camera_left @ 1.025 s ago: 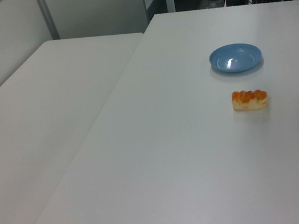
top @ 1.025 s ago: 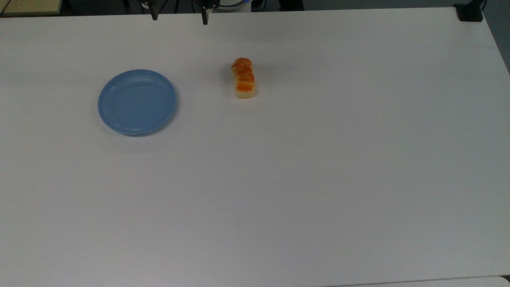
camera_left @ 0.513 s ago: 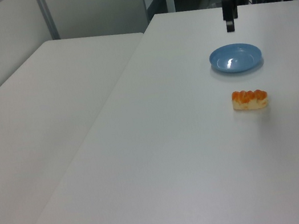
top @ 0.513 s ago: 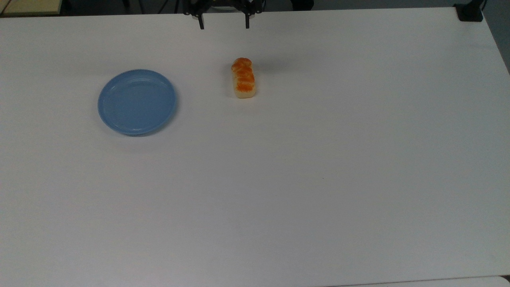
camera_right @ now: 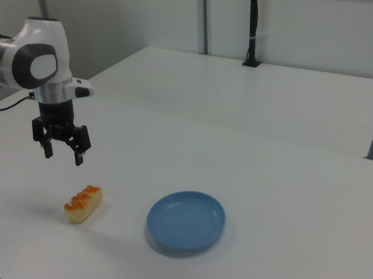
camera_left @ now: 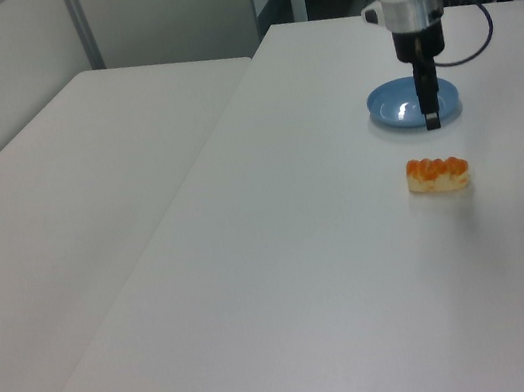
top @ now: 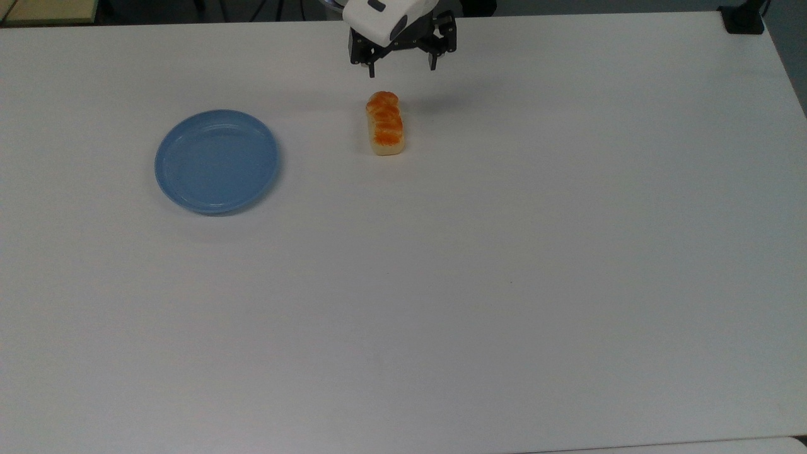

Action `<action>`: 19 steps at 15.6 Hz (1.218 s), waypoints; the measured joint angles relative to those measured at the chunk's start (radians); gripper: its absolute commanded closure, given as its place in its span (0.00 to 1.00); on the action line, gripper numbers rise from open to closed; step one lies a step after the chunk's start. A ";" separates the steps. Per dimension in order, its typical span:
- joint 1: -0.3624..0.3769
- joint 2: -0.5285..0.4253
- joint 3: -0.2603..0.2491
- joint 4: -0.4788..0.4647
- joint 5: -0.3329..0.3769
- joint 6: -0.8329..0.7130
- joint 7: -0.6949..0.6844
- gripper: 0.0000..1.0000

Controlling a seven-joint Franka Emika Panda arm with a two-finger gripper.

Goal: Put the bread on a plate
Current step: 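Move the open gripper over the orange-topped bread roll and lower it, then close the gripper on the bread roll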

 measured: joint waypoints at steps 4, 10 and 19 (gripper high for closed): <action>-0.001 0.001 0.003 -0.055 -0.002 0.060 0.000 0.00; -0.004 0.012 0.002 -0.159 -0.065 0.226 0.064 0.00; -0.004 0.089 0.002 -0.208 -0.134 0.337 0.132 0.00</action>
